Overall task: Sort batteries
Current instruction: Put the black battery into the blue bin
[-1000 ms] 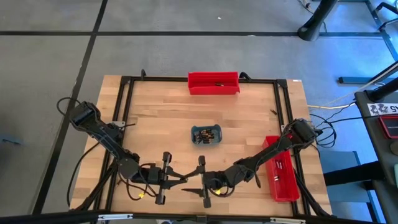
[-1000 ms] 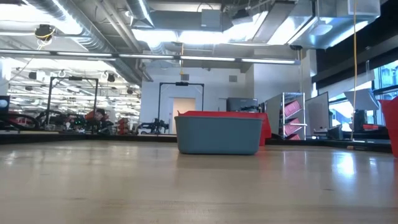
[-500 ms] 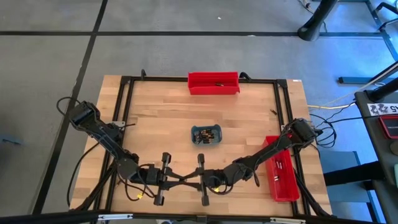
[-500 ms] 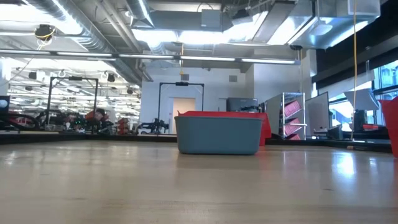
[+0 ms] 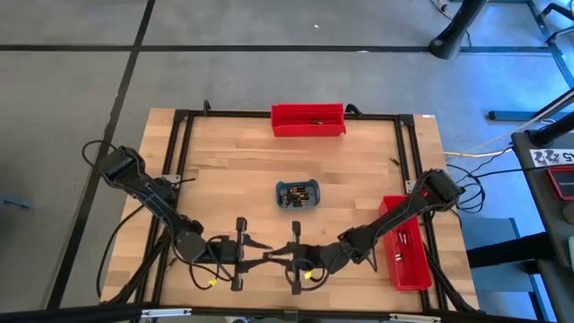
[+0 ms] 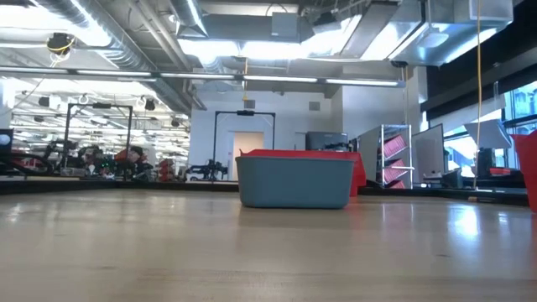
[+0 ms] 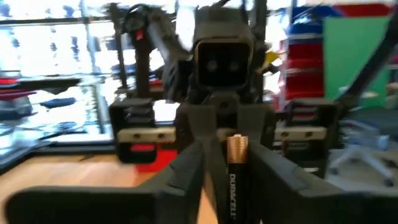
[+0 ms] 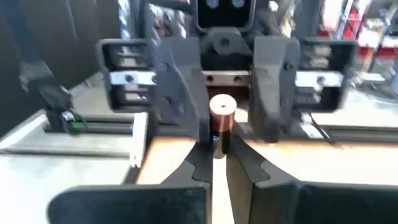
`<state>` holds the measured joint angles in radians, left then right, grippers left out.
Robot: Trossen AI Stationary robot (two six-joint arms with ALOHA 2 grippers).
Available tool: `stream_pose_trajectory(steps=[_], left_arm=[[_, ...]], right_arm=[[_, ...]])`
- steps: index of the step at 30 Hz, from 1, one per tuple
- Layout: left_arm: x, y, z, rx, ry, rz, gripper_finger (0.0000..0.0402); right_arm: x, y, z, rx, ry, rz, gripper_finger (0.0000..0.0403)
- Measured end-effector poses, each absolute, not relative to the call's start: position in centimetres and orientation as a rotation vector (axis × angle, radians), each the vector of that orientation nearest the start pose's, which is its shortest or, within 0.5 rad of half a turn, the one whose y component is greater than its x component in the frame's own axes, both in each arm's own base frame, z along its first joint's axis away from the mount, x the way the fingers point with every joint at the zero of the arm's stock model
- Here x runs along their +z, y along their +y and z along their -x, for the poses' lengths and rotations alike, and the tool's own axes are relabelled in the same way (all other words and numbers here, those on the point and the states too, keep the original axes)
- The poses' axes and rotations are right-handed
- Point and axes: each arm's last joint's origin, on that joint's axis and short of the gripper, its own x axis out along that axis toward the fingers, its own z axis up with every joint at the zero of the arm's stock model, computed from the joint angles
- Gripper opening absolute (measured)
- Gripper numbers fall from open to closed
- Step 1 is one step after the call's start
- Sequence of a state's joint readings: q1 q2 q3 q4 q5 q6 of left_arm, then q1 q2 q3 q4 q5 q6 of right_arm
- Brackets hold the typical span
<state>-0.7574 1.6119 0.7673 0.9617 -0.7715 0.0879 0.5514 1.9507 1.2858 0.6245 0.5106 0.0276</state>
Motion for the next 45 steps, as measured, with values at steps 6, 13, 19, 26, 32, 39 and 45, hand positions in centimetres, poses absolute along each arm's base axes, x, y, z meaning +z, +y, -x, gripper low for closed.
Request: stream_pose_trajectory(steps=[6,13,19,26,32,39,45], left_arm=[[24.3,-20.5,-23.9,0.229,-0.039,-0.071,0.017],[25.1,-21.0,-21.4,0.398,0.013,-0.095,0.0183],[24.4,-22.3,-19.6,0.424,0.029,-0.058,0.0184],[22.5,-23.1,-17.9,0.378,0.06,0.037,0.0184],[21.2,-22.7,-17.5,0.391,0.083,0.097,0.0184],[20.9,-22.6,-17.3,0.394,0.089,0.117,0.0184],[20.9,-22.5,-17.4,0.395,0.091,0.112,0.0184]], right_arm=[[24.7,20.6,-36.5,-0.041,0.292,-0.015,0.0018],[25.2,17.8,-34.1,-0.162,0.553,-0.065,0.0017],[23.7,12.3,-34.4,-0.243,0.836,-0.206,0.0017],[21.4,7.9,-35.2,-0.28,1.041,-0.278,0.0018],[19.8,5.6,-35.8,-0.349,1.11,-0.272,0.0019],[19.5,4.0,-36.4,-0.365,1.094,-0.274,0.002],[18.2,2.5,-36.8,-0.361,1.147,-0.318,0.0022]])
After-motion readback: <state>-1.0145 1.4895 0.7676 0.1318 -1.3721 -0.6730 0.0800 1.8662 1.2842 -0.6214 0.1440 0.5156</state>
